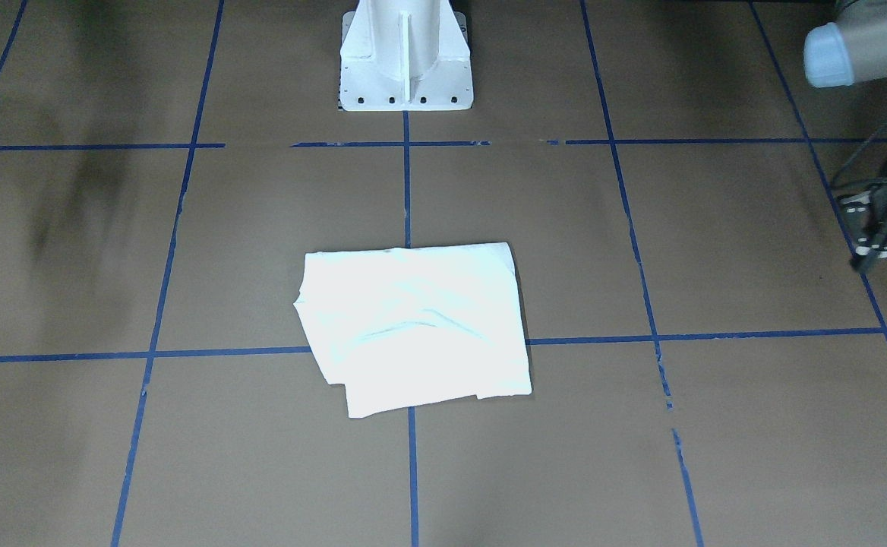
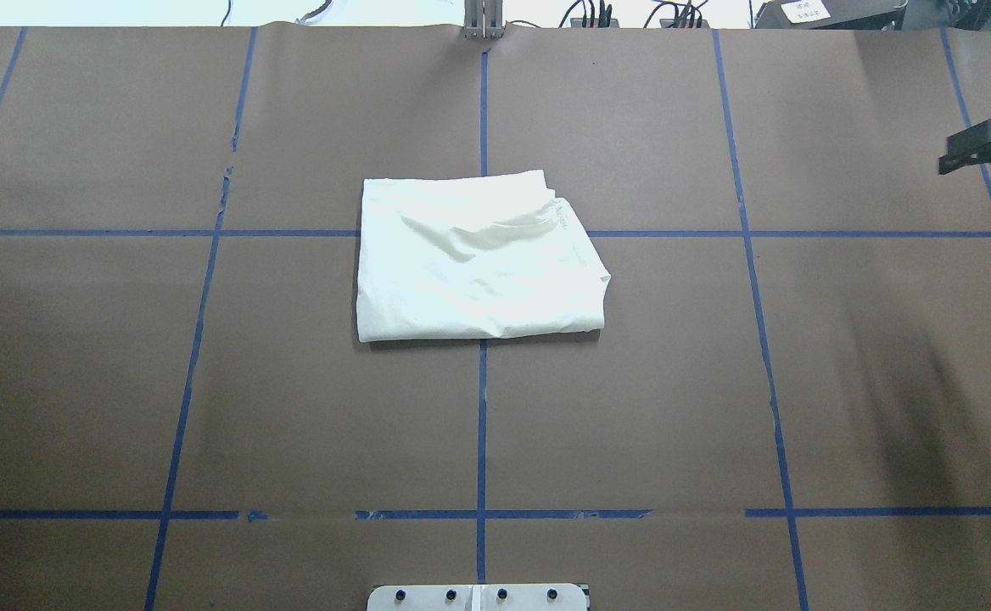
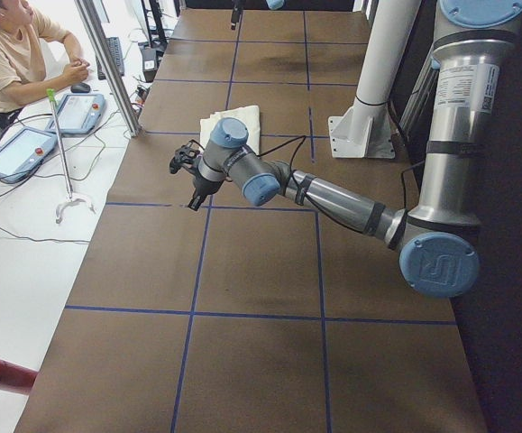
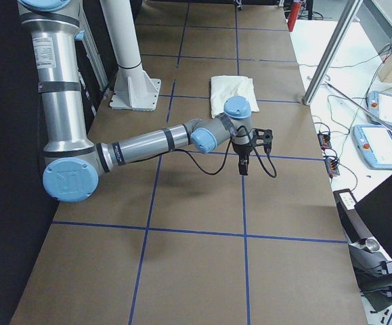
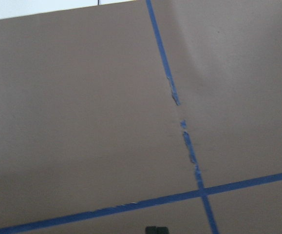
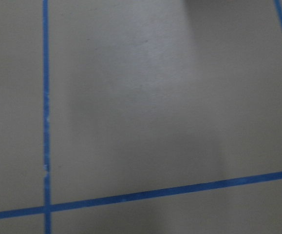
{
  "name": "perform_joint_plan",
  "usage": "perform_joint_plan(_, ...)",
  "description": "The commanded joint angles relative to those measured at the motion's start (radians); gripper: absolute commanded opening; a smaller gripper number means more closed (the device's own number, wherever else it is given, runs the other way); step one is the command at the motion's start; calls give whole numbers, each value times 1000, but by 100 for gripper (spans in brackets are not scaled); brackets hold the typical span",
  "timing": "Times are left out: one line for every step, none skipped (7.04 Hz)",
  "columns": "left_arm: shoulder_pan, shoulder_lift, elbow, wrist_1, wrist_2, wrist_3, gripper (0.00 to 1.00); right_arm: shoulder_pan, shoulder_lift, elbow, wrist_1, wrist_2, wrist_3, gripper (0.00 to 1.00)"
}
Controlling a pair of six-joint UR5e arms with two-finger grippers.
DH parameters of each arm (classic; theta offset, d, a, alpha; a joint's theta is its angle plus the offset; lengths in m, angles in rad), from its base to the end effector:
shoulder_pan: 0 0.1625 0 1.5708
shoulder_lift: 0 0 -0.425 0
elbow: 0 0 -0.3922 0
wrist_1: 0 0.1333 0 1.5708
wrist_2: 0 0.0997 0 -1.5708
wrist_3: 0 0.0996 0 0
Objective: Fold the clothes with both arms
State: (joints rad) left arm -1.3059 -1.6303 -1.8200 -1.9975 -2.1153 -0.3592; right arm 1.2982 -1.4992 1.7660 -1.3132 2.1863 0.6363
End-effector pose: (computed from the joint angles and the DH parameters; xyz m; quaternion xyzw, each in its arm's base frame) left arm 0.0599 -0.5329 0.4639 0.2525 0.3451 0.0542 0.9023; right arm -0.0712 -0.5364 0.5035 0.0935 -0.3713 0.0892 0.9195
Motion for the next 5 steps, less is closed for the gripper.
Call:
perform_joint_plan(-197, -11, 71, 240, -272, 248, 42, 195, -48, 0, -241, 102, -495, 100)
perform_joint_plan(-193, -2, 4, 381, -290, 255, 99, 243, -74, 0, -323, 105, -668, 100)
perform_joint_plan(-197, 39, -21, 470, -288, 382, 100, 262, -87, -5, -384, 105, -735, 100)
perform_joint_plan(-199, 111, -22, 520, -296, 542, 100, 262, -140, -5, -376, 131, -731, 100)
perform_joint_plan(-200, 153, -7, 519, -304, 534, 100, 262, -151, -3, -376, 150, -733, 100)
